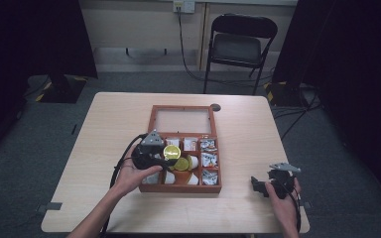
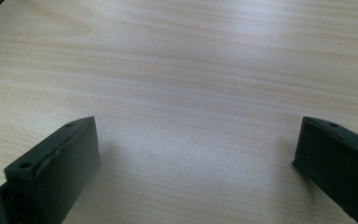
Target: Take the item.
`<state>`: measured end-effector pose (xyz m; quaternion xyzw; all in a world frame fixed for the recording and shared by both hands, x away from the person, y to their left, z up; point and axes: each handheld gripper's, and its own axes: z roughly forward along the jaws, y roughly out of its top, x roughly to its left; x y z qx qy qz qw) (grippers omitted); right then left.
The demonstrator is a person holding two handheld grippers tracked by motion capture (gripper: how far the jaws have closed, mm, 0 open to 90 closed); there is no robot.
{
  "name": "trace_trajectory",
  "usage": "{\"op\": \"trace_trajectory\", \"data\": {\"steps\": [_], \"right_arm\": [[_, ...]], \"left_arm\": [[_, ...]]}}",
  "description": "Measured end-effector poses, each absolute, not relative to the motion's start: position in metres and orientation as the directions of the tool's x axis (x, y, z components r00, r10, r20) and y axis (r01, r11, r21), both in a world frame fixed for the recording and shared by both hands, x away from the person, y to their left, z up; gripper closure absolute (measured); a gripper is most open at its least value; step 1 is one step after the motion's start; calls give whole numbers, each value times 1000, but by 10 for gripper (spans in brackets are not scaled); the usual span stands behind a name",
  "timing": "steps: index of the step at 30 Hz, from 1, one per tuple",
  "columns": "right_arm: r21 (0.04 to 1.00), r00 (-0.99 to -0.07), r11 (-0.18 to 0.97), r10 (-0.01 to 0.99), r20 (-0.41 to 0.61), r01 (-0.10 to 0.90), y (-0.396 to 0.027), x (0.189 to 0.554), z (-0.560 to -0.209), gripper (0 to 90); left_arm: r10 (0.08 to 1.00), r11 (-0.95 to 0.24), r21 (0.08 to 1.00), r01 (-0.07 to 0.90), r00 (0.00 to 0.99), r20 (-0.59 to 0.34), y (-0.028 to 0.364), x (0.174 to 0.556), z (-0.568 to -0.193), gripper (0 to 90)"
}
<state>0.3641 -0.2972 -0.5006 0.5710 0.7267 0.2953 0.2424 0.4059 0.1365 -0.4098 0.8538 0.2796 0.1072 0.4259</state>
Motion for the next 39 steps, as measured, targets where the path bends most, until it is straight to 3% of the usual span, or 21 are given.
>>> {"op": "trace_trajectory", "data": {"steps": [39], "right_arm": [[706,-231,174,973,-15,687,-297,364,-501,0]], "left_arm": [[662,-394,819,416,747,-61,198,414,-389,406]]}}
